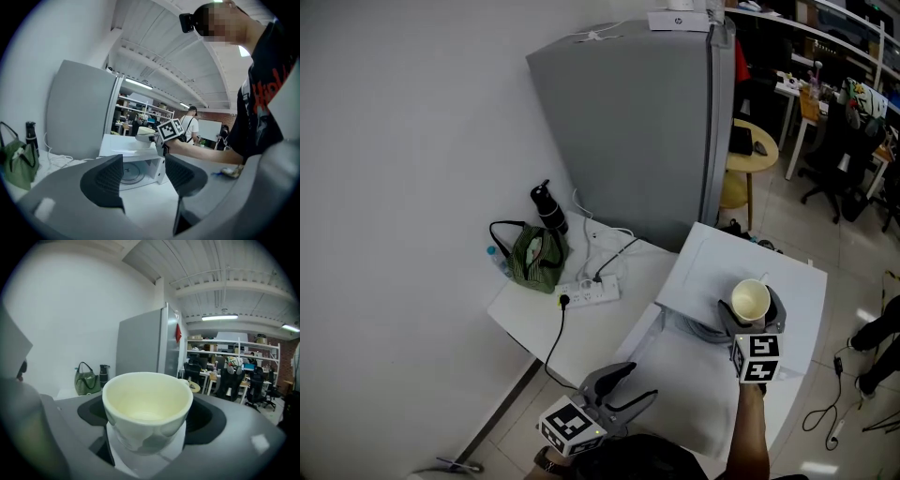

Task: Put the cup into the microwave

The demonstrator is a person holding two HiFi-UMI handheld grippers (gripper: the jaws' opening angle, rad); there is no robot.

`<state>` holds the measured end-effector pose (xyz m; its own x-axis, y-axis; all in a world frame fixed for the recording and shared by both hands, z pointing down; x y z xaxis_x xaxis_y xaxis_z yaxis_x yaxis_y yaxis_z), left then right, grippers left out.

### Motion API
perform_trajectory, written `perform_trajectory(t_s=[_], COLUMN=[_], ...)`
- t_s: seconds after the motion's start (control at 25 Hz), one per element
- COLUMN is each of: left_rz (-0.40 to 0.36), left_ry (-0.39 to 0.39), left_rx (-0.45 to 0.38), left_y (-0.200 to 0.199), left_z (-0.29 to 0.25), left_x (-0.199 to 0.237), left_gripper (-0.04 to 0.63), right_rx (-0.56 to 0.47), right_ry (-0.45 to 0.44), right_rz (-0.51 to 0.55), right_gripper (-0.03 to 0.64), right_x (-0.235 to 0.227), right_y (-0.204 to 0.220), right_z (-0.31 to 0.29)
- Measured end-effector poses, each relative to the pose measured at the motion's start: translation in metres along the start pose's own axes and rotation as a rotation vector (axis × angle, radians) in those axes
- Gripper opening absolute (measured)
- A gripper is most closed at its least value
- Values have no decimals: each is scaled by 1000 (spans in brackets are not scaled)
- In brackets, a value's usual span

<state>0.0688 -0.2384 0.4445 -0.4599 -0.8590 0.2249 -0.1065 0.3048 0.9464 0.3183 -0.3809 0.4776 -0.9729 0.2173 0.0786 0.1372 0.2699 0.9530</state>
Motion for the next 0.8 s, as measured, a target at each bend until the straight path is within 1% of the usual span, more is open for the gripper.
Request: perform_trajectory(t_s=[0.04, 0.08, 0.12, 0.2, 0.32, 0.36, 0.44, 0.52, 0.56, 0.64, 0.8], left_rz=[45, 84, 105, 104, 68, 53, 58, 78, 83, 100, 153], left_ry=[22, 37, 40, 23, -15, -28, -35, -36, -40, -47, -50], left_rx=[0, -7, -15, -26, -44, -45, -33, -31, -32, -24, -13], left_y=[0, -1, -1, -2, -1, -1, 1, 2, 3, 6, 12], left_z=[1, 2, 3, 4, 2, 1, -3, -6, -7, -10, -15], left_x=[1, 2, 3, 2, 1, 1, 1, 3, 3, 0, -4], left_gripper=[263, 195, 140, 92, 23, 20, 8, 6, 6, 6, 6], right_rx=[-29, -53, -74, -105, -139, -147, -147, -120, -90, -15, 97], right_ry=[-24, -50, -77, -136, -224, -250, -300, -348, -364, -371, -340], right_rz=[17, 34, 47, 57, 50, 45, 42, 31, 30, 27, 22], right_gripper=[459, 460, 460, 460, 460, 460, 460, 459, 460, 460, 460], right_x=[10, 20, 29, 45, 72, 82, 99, 114, 119, 125, 121], right_y=[-7, -12, -15, -18, -18, -16, -8, 10, 24, 56, 118], right_z=[9, 18, 25, 41, 65, 73, 83, 86, 86, 82, 54])
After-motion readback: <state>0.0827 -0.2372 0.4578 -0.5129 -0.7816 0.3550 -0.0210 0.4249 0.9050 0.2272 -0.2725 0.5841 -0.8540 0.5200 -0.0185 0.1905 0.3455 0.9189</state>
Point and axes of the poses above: the fingertips, and each gripper's own axes: z backward along the fingers, x to its left, y out of its underside, the point moved 6 cm from there along z, backward along the fingers, and after that the axes turned 1 degree about y, right-handed, at the moved point
